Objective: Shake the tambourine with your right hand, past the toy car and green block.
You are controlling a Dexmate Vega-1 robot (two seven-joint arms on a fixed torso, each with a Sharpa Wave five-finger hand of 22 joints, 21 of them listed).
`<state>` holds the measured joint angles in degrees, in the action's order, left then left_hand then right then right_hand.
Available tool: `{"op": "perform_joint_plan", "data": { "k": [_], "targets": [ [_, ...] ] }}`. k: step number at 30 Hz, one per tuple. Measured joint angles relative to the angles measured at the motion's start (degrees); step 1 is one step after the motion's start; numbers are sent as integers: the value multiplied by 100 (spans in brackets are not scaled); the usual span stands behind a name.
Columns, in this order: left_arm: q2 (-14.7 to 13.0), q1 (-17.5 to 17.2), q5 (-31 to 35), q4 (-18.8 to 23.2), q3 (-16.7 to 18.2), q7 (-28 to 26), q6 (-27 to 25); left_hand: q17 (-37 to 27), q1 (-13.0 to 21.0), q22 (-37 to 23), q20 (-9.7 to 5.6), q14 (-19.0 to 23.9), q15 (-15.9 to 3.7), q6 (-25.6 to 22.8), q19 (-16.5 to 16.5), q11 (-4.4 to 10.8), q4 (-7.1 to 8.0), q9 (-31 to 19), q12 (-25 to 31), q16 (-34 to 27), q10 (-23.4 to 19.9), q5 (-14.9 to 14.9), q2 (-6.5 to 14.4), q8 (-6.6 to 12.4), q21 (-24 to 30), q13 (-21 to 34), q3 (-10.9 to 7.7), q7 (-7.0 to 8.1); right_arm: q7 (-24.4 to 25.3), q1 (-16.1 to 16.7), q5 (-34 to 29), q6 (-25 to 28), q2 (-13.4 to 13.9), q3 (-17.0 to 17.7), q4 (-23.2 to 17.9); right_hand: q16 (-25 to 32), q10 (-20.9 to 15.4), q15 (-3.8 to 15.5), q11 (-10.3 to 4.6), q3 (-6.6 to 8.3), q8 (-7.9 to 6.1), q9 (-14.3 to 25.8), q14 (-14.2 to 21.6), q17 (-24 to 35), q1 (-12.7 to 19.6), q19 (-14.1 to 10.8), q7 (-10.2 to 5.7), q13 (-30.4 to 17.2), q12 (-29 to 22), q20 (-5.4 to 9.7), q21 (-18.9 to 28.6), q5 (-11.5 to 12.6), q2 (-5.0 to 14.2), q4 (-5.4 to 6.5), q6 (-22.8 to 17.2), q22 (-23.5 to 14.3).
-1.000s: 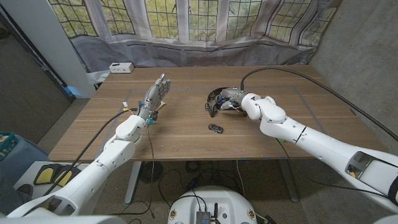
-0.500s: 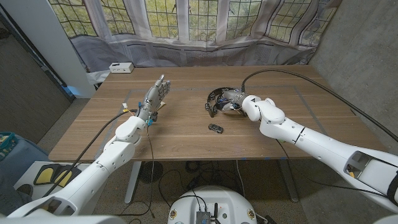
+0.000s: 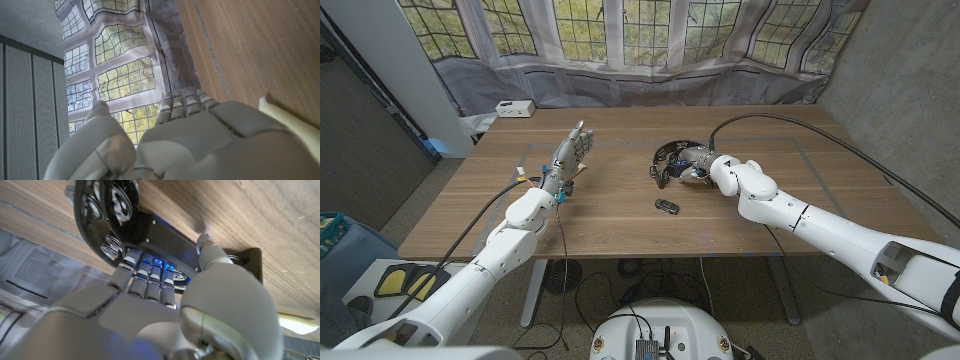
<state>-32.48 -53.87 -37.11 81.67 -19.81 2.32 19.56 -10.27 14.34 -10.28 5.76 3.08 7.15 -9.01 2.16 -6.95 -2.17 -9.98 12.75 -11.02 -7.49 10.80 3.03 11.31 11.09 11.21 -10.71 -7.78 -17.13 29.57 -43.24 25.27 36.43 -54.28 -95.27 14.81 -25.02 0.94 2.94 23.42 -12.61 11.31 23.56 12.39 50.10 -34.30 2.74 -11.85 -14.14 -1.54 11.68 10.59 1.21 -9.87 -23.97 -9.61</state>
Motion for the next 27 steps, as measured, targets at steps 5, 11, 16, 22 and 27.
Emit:
{"op": "perform_joint_plan", "data": {
  "k": [5,11,16,22,27],
  "targets": [
    [-4,-4,0,13,2,-11,-30,0,0,-1,0,0,0,0,0,0,0,0,0,0,0,0,0,0,0,0,0,0,21,-17,28,-41,-5,-20,73,27,-124,49,-20,23,-38,-13,112,0,159,-169,-40,0,-41,19,24,0,26,-23,-144,0],
    [-5,-4,-3,16,2,-13,-51,0,0,-1,30,0,0,0,30,0,0,0,0,0,0,0,0,0,0,0,0,0,62,-42,56,-88,-9,-42,166,134,-399,164,-92,24,-82,-13,391,27,528,-589,-163,0,-72,302,116,-1,92,-24,-431,6],
    [-5,1,-6,16,0,-8,-63,0,0,0,29,0,0,-31,29,20,1,0,0,0,-20,0,0,0,0,0,0,32,135,-77,70,-162,-31,-82,280,306,-668,185,-171,23,-118,-13,683,113,893,-1087,-289,0,-116,590,234,-1,189,-24,-759,5],
    [1,10,-10,12,-5,-5,-64,0,0,0,29,0,0,-31,29,20,1,0,0,0,-20,0,0,0,0,0,1,32,162,-115,70,-203,-61,-133,415,493,-974,215,-255,23,-182,3,979,228,1278,-1437,-410,0,-155,739,318,-1,327,-23,-1130,-21],
    [7,7,-21,12,-5,-9,-65,0,0,0,60,-1,0,-31,-2,20,2,0,0,0,-19,1,0,0,0,0,1,31,225,-141,41,-217,-91,-182,546,647,-1208,234,-345,23,-223,-1,1182,345,1632,-1610,-522,0,-177,809,341,-1,484,-23,-1387,-56]
  ]
}}
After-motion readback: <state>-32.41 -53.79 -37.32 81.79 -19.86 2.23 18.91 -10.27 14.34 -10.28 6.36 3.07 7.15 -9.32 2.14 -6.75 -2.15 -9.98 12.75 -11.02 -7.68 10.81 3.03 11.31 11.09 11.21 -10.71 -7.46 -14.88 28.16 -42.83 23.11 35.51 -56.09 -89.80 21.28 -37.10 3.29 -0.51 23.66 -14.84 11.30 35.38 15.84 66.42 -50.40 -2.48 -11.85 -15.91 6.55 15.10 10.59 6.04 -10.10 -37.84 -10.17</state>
